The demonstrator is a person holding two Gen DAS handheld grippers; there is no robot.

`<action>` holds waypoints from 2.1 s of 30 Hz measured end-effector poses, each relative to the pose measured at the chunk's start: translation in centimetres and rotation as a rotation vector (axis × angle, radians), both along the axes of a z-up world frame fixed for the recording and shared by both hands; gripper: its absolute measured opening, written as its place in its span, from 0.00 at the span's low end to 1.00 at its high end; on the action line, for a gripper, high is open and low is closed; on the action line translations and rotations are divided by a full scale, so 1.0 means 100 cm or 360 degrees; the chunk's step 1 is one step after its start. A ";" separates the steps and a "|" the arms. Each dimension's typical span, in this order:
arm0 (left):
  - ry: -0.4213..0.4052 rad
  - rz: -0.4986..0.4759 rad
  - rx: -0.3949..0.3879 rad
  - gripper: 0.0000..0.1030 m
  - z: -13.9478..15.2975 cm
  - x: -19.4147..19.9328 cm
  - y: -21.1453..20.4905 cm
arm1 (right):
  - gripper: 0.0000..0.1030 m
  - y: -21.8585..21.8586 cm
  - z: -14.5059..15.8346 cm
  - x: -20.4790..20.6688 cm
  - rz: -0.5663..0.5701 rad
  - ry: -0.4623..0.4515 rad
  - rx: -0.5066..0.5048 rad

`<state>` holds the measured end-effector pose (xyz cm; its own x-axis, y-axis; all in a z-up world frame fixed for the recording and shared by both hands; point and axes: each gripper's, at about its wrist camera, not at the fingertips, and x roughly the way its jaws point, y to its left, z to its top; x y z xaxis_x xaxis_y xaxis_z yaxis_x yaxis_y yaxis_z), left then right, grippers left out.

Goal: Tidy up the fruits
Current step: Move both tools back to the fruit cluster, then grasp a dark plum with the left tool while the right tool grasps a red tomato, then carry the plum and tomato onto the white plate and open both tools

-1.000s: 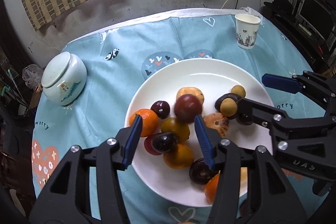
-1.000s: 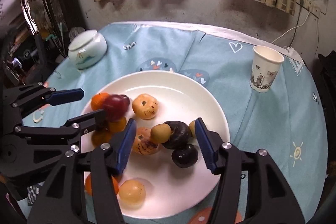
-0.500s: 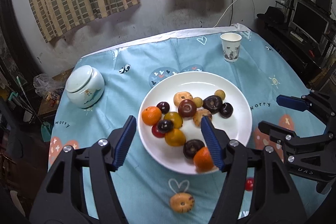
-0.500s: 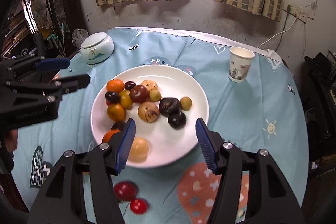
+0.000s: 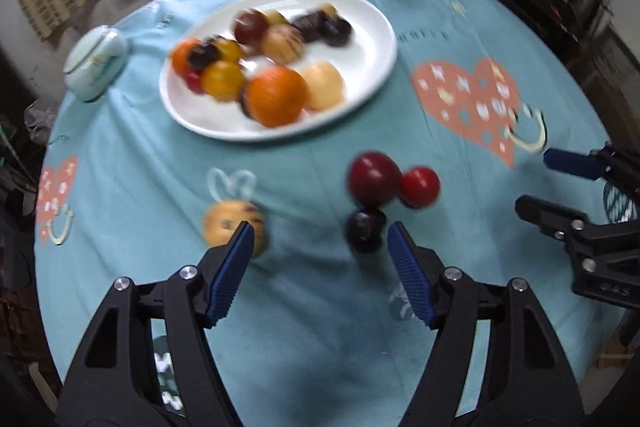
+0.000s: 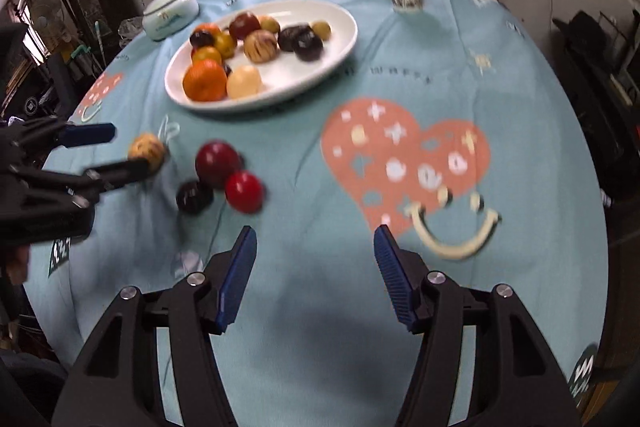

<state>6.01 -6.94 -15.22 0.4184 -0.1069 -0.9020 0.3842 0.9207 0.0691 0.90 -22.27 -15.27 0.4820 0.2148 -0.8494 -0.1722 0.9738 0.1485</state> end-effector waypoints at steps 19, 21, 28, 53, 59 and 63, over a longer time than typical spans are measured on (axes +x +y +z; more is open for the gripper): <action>-0.0034 0.0112 -0.0209 0.26 0.025 -0.014 0.033 | 0.59 0.056 -0.024 0.044 0.0326 0.0010 0.0011; -0.0036 0.0162 -0.0211 0.26 0.028 -0.016 0.041 | 0.59 0.065 -0.031 0.053 0.0355 0.0032 -0.0007; -0.0023 0.0249 -0.0204 0.26 0.031 -0.018 0.058 | 0.28 0.069 -0.024 0.046 0.0431 0.0029 -0.0093; -0.0430 0.0120 -0.0229 0.26 0.147 0.038 0.029 | 0.28 0.057 0.144 0.057 0.0221 -0.0553 0.0108; -0.0369 0.0141 -0.0202 0.26 0.126 0.067 0.030 | 0.28 0.058 0.131 0.085 0.0219 -0.0484 0.0109; -0.0309 0.0157 -0.0165 0.27 0.105 0.090 0.030 | 0.28 0.061 0.111 0.112 0.0211 -0.0404 0.0110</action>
